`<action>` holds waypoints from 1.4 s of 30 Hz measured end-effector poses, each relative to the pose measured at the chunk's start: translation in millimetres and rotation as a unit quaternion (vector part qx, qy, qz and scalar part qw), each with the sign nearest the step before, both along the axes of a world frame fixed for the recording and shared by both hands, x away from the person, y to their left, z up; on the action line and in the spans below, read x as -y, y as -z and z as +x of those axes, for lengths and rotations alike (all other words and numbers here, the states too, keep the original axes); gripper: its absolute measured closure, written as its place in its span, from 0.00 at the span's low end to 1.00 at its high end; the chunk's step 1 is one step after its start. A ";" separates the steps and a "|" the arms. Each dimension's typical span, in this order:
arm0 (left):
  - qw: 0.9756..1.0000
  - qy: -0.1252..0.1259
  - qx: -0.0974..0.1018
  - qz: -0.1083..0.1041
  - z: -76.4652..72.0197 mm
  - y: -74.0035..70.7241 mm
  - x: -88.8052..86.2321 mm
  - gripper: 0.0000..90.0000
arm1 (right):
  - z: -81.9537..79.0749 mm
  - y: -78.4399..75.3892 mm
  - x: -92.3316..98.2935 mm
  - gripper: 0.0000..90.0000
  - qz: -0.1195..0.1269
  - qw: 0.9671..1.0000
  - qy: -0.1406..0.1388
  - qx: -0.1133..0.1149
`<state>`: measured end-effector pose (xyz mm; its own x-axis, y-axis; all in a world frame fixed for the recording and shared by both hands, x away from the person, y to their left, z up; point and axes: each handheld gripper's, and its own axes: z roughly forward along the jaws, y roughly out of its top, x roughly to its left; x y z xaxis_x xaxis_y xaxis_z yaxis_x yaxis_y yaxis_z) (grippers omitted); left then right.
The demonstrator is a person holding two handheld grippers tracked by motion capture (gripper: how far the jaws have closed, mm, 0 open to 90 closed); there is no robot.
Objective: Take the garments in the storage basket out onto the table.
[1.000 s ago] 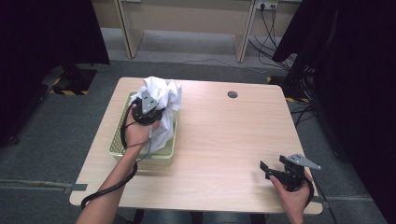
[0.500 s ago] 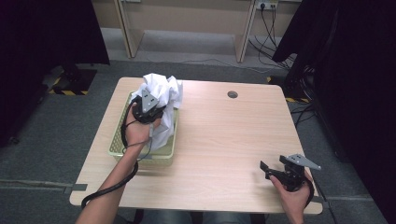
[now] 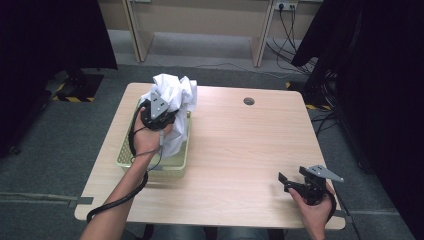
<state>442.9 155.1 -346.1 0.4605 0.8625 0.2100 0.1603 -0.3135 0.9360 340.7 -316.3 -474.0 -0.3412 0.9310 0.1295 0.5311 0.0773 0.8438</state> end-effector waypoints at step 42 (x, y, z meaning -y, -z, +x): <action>0.999 0.030 0.018 -0.021 -7.5 -12.8 31.4 0.82 | 0.0 0.0 -1.0 0.10 -0.004 1.000 -0.002 0.000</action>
